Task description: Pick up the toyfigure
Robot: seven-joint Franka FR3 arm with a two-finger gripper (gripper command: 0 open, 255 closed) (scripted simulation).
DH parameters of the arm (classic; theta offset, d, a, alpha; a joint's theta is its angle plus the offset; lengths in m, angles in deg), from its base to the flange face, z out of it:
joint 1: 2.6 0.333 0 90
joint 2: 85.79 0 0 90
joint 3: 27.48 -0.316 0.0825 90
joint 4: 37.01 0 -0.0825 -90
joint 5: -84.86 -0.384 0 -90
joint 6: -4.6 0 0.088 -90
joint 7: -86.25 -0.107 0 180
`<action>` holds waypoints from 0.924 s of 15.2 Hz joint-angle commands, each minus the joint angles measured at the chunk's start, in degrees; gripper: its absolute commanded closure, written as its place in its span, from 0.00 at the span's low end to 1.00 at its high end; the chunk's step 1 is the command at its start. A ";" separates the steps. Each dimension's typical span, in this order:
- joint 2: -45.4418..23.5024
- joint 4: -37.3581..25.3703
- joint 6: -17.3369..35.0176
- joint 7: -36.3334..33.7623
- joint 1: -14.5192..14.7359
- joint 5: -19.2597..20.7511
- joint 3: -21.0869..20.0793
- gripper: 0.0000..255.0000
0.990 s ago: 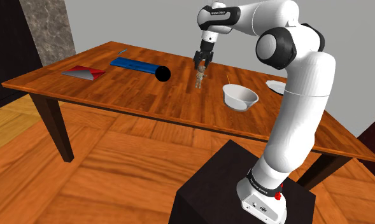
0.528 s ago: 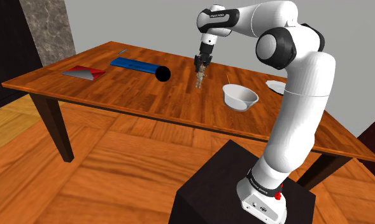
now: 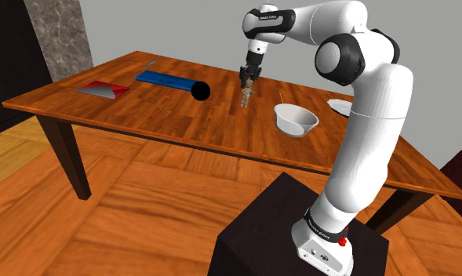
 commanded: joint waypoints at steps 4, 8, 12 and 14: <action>-0.05 -3.71 -3.65 -0.30 -0.21 0.06 0.08 1.00; -0.44 -7.36 -6.91 -0.49 -0.51 -0.03 0.14 1.00; -1.15 -11.46 -10.33 -0.65 -0.91 -0.24 0.20 1.00; -1.40 -12.72 -11.34 -0.70 -1.05 -0.32 0.21 1.00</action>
